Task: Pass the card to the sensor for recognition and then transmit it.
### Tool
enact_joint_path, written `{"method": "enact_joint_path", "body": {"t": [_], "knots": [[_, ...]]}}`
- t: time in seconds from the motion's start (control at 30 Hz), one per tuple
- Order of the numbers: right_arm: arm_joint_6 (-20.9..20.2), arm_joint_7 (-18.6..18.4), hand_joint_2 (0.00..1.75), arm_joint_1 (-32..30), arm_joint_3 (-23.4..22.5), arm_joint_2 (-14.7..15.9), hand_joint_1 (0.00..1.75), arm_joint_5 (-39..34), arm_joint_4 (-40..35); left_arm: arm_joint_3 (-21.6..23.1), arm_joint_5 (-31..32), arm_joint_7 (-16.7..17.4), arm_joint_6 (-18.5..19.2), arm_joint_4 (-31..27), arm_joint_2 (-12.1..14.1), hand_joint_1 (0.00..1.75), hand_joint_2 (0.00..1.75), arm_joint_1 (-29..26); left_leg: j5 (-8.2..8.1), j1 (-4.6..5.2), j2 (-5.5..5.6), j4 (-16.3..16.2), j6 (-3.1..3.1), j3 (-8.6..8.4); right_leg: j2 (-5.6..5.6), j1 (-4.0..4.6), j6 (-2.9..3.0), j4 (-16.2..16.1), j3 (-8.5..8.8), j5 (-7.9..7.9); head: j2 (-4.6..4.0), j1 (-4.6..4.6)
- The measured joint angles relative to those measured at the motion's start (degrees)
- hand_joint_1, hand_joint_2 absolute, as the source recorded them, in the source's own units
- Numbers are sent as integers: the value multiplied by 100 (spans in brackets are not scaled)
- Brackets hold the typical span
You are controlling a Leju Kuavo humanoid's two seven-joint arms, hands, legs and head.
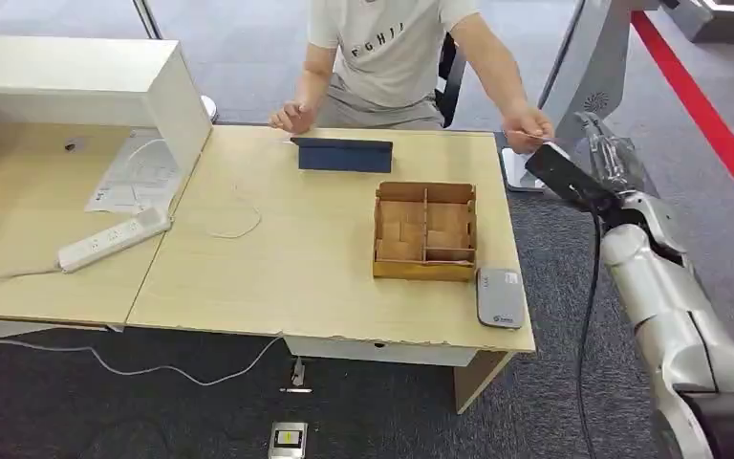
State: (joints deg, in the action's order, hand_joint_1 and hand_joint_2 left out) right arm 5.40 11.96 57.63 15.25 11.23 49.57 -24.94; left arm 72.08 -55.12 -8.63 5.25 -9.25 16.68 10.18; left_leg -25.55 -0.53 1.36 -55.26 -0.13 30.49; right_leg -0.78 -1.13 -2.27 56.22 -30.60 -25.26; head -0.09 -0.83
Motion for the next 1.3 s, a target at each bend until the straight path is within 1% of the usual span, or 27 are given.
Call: {"method": "enact_joint_path", "body": {"t": [0.23,0.53,0.57,0.6,0.9,1.23,1.27,1.3], "knots": [[192,-230,175,-2,389,59,0,15,103,55,2,0,0,0,0,0,0,-8,0,0,-3,-1,0,0,0,0,0,-1,-4,0,0,0],[291,-195,175,-6,719,190,0,96,197,127,22,-2,0,0,0,0,0,-12,0,0,-4,-1,0,1,0,0,0,-1,-7,0,0,-2],[291,-186,175,-6,746,201,3,103,201,129,22,-2,0,0,0,0,0,-11,0,0,-4,-1,0,1,0,0,0,-1,-6,0,0,0],[291,-184,175,-6,755,208,175,107,201,129,20,0,0,0,0,0,0,-11,0,0,-4,-1,0,2,0,0,0,-1,-6,0,0,0],[206,-3,175,-4,899,278,175,85,260,136,-2,20,9,-2,0,0,0,-15,0,0,-5,-1,0,2,-1,0,0,-2,-7,0,0,0],[206,17,175,-3,912,284,175,85,273,136,-2,20,9,-2,0,0,0,-15,0,0,-5,-1,0,2,-1,0,0,-2,-6,0,0,-2],[208,30,175,2,975,302,175,87,304,144,-4,37,7,-2,-2,0,0,-17,0,0,-4,-1,0,2,-1,0,0,-2,-6,0,0,0],[315,111,175,7,1019,317,175,223,302,149,-2,37,-2,-2,-4,0,0,-17,0,0,-5,-1,0,2,-1,0,0,-2,-7,0,0,-2]]}}
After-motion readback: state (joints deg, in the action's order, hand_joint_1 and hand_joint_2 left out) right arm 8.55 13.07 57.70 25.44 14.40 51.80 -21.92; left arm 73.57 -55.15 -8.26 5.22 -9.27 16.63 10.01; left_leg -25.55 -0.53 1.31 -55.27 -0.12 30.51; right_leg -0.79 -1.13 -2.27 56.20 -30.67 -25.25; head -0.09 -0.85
